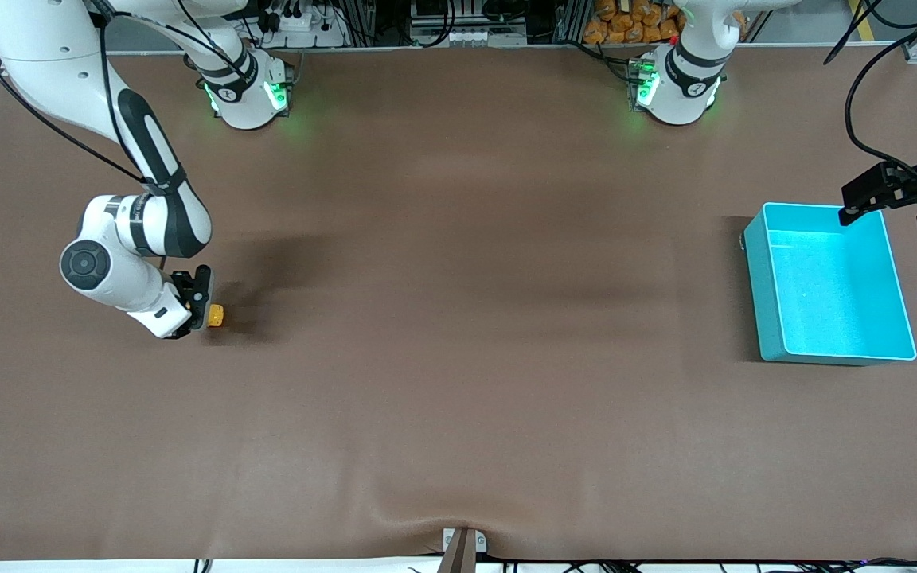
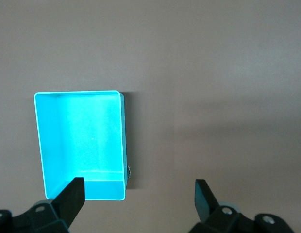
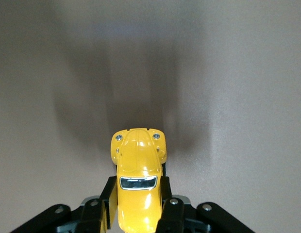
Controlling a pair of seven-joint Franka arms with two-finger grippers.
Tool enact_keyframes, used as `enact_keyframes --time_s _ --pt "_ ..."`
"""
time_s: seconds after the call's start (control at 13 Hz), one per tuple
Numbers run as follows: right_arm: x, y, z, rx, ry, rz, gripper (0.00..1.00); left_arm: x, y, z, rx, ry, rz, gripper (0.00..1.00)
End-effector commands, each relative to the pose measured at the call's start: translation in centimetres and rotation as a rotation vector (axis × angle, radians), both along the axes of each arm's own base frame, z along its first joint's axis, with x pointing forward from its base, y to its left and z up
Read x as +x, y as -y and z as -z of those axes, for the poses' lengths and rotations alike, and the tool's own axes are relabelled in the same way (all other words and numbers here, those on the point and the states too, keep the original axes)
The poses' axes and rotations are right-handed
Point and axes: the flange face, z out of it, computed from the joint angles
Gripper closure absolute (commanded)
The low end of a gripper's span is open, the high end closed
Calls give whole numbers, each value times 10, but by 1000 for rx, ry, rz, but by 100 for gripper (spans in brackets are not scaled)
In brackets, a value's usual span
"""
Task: Wind and store yellow beetle car
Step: 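Drag the held car backward along the table with the right gripper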
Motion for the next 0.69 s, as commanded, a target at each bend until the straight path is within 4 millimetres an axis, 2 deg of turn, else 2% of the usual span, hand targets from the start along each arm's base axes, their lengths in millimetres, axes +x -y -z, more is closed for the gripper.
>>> enact_keyframes --time_s 0.0,0.23,0.46,0.62 --pt "9 21 19 5 0 -25 68 -5 0 -3 20 -2 -6 0" --pt "10 37 19 7 -2 -39 68 -5 0 -3 20 -2 -6 0" --pt "9 44 19 8 0 -27 67 -5 0 -2 20 -6 -5 0" --pt "8 52 19 9 0 -13 63 -5 -2 -2 20 -6 -8 0"
